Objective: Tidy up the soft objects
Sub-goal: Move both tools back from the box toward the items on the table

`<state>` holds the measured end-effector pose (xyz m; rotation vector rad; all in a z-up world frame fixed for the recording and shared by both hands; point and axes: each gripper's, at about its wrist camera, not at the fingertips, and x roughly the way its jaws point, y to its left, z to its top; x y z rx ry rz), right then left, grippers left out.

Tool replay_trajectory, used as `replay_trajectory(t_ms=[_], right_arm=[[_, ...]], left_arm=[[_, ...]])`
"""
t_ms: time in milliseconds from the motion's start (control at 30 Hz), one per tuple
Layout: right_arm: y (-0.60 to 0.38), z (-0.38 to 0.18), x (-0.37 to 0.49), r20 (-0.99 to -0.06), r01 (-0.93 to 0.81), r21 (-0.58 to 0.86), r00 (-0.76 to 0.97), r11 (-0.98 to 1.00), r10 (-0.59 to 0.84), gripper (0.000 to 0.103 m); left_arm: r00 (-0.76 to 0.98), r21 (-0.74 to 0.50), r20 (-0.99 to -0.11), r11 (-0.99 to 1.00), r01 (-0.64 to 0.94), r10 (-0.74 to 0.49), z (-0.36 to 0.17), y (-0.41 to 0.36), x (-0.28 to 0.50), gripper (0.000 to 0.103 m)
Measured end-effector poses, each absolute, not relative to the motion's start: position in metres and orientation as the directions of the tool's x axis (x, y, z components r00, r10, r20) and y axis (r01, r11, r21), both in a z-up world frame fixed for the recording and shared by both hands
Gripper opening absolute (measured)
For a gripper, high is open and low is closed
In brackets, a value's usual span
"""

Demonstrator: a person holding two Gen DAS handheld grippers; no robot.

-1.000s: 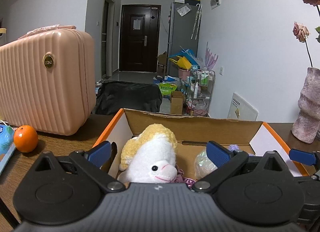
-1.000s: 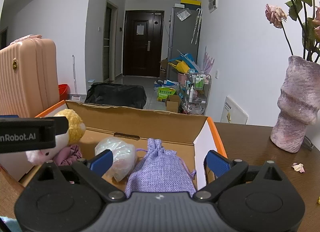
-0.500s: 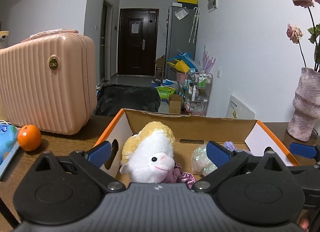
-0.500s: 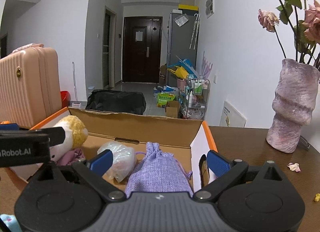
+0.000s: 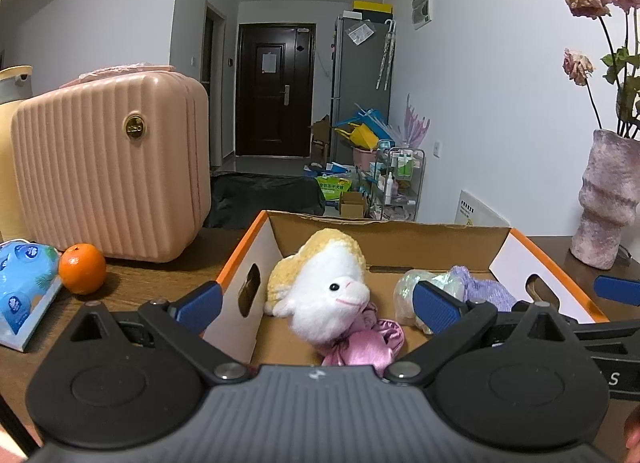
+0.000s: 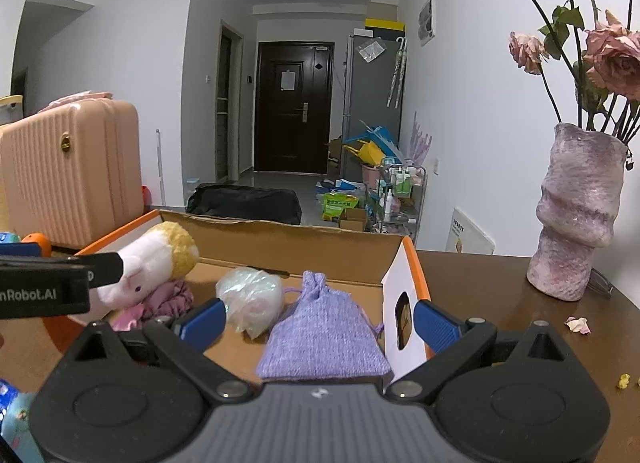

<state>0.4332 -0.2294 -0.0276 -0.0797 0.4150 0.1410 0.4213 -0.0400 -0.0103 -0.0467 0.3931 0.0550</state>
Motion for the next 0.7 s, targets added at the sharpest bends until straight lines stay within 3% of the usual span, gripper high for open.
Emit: replay_trajectory(t_ms=[333, 700], right_arm=[[-0.229, -0.035, 0.416, -0.386, -0.132, -0.066, 0.917, 0.989, 0.097, 0.103], [-0.236, -0.047, 0.416, -0.384, -0.135, -0.014, 0.915, 0.991, 0.12, 0.103]], left_arm=[[0.937, -0.008, -0.341, 0.997, -0.08, 0.072, -0.018, -0.041, 0.405, 0.103], [0.917, 0.029, -0.39, 0.996, -0.081, 0.086, -0.035, -0.043, 0.411, 0.103]])
